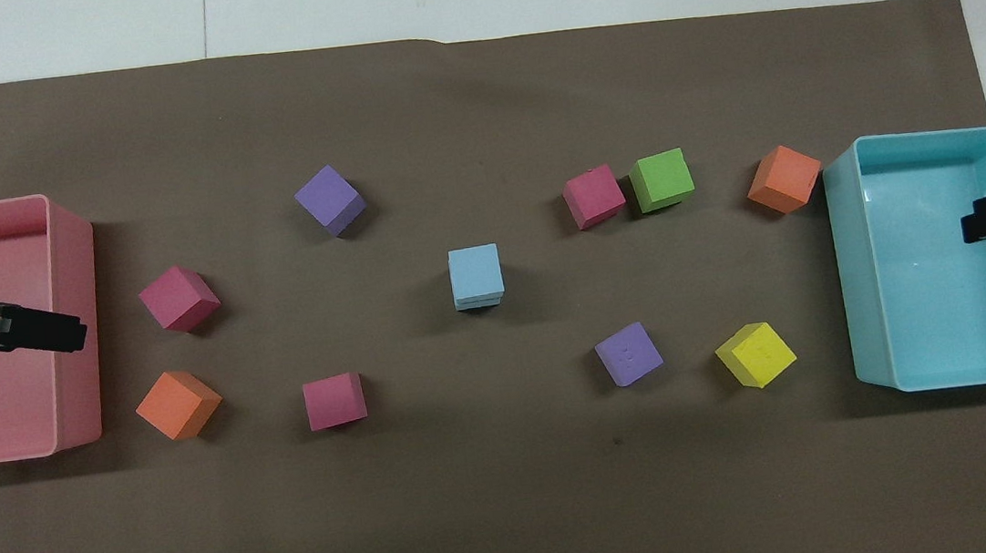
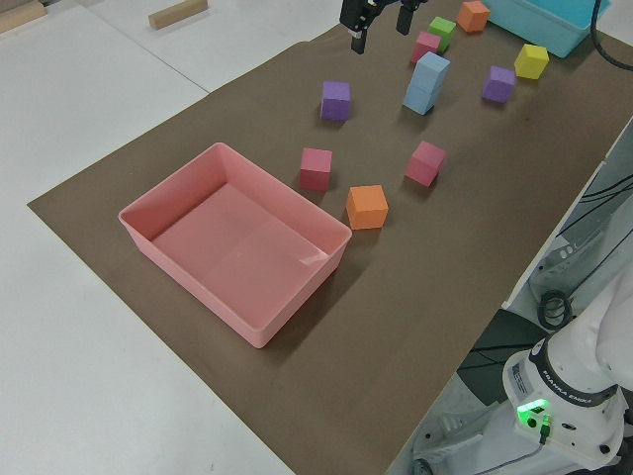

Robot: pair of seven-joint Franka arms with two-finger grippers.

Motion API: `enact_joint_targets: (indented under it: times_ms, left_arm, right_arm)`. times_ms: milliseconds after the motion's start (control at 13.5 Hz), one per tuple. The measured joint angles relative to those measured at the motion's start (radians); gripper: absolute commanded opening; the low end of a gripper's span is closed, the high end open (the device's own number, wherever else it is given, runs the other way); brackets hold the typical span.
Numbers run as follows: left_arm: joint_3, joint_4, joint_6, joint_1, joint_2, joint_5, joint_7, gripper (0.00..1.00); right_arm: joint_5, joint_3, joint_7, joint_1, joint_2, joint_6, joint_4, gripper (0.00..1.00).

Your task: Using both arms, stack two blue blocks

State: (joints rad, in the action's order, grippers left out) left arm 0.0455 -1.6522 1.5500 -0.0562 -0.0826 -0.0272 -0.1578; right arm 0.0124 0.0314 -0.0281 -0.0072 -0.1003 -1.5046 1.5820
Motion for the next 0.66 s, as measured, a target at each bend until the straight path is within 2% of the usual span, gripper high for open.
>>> enact_joint_targets:
  times_ms: [443,664]
  left_arm:
    - [-0.002,0.001,-0.004,0.0,0.0,0.0,0.0,1.0]
    - [-0.002,0.001,-0.004,0.0,0.0,0.0,0.0,1.0]
  right_arm:
    - [0.0,0.011,0.002,0.008,0.0,0.0,-0.001,1.0]
    - [0.007,0.061,0.003,0.062,0.0,0.0,-0.001,1.0]
